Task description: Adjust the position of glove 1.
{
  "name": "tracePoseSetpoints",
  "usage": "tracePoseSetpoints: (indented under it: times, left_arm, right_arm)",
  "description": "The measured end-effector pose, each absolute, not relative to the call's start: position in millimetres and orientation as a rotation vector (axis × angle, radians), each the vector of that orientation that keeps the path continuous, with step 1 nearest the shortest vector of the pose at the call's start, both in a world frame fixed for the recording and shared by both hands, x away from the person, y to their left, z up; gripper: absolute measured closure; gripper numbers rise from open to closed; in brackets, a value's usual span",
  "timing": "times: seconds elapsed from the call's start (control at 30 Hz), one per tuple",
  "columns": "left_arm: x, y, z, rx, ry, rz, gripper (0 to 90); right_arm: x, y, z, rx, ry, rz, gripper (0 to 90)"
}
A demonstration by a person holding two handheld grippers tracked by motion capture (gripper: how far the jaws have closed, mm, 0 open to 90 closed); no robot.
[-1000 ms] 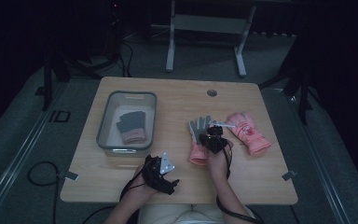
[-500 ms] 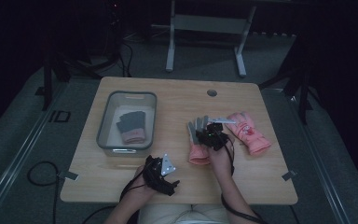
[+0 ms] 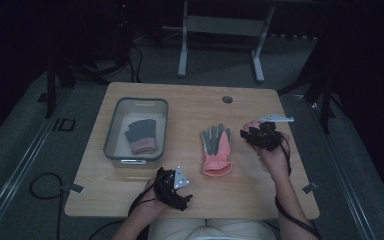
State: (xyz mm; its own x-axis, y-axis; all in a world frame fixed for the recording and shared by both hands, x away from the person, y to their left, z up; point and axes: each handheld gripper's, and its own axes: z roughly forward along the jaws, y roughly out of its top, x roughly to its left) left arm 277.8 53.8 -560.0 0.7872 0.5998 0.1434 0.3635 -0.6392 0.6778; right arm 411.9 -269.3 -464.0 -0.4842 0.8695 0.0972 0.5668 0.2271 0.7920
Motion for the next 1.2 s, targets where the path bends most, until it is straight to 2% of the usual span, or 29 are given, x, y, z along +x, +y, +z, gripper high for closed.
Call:
tracePoseSetpoints:
  times: [0.17, 0.27, 0.43, 0.87, 1.0, 1.2]
  left_arm:
    - [278, 55, -560, 2.321, 0.712, 0.459, 4.0]
    - [278, 54, -561, 2.334, 0.708, 0.461, 4.0]
    - [280, 55, -561, 2.333, 0.716, 0.453, 4.0]
    - [279, 55, -561, 2.338, 0.710, 0.466, 3.9]
    - [278, 54, -562, 2.338, 0.700, 0.482, 3.9]
    - [279, 56, -561, 2.320, 0.699, 0.470, 3.9]
  right_arm:
    - [418, -302, -468, 1.285, 2.163, 1.080, 56.6]
    - [428, -332, -471, 1.281, 2.169, 0.952, 54.7]
    - [437, -351, -476, 1.266, 2.185, 0.911, 51.6]
    - [453, -337, -518, 1.241, 2.289, 0.659, 48.5]
    - [455, -339, -523, 1.274, 2.286, 0.680, 55.2]
    - [452, -336, -521, 1.296, 2.261, 0.676, 81.5]
